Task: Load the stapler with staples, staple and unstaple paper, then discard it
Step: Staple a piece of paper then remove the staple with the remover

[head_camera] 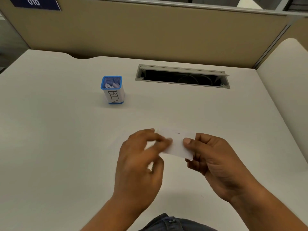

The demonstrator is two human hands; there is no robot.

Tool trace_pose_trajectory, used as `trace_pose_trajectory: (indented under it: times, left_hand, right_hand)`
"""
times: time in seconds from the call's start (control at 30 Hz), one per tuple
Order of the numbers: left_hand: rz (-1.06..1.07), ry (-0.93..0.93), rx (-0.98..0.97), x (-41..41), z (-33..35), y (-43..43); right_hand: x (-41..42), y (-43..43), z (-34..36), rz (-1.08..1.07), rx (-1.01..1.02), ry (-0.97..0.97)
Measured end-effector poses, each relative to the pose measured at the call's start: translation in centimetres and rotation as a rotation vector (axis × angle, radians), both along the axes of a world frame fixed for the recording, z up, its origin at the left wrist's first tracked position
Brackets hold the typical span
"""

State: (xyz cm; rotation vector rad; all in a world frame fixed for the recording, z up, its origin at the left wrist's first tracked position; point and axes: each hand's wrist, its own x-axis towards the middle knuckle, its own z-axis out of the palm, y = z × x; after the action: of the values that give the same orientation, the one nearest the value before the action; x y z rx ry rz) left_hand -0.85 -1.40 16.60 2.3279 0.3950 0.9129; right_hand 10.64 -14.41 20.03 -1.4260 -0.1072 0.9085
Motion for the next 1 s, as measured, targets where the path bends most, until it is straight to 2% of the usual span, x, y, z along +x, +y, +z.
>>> trace_pose_trajectory:
  times: [0.13, 0.2, 0.3, 0.57, 0.7, 0.83, 1.0]
  left_hand:
    - [0.114, 0.059, -0.779, 0.7, 1.9, 0.4]
    - [0.015, 0.062, -1.016, 1.0, 2.6, 0.8]
    - [-0.146, 0.13, -1.081, 1.1, 3.4, 0.4]
    - [-0.181, 0.11, -1.206, 1.0, 3.5, -0.2]
    - [-0.277, 0.089, -1.396, 0.7, 3.8, 0.0]
    - [-0.285, 0.092, -1.546, 0.7, 3.7, 0.0]
    - [-0.281, 0.081, -1.498, 0.7, 3.7, 0.1]
  right_hand:
    - [0.1, -0.4, 0.1, -0.013, -0.057, -0.115]
    - [-0.1, -0.6, 0.2, -0.001, -0.072, -0.178]
    - [-0.6, -0.4, 0.7, 0.035, -0.055, -0.229]
    - [-1.3, -0.1, 1.9, 0.004, 0.044, -0.271]
    - [-1.3, 0.0, 2.0, 0.003, 0.1, -0.203]
    - [-1.5, -0.1, 1.8, 0.012, 0.121, -0.096]
    - [-1.5, -0.2, 1.5, -0.011, 0.113, -0.099]
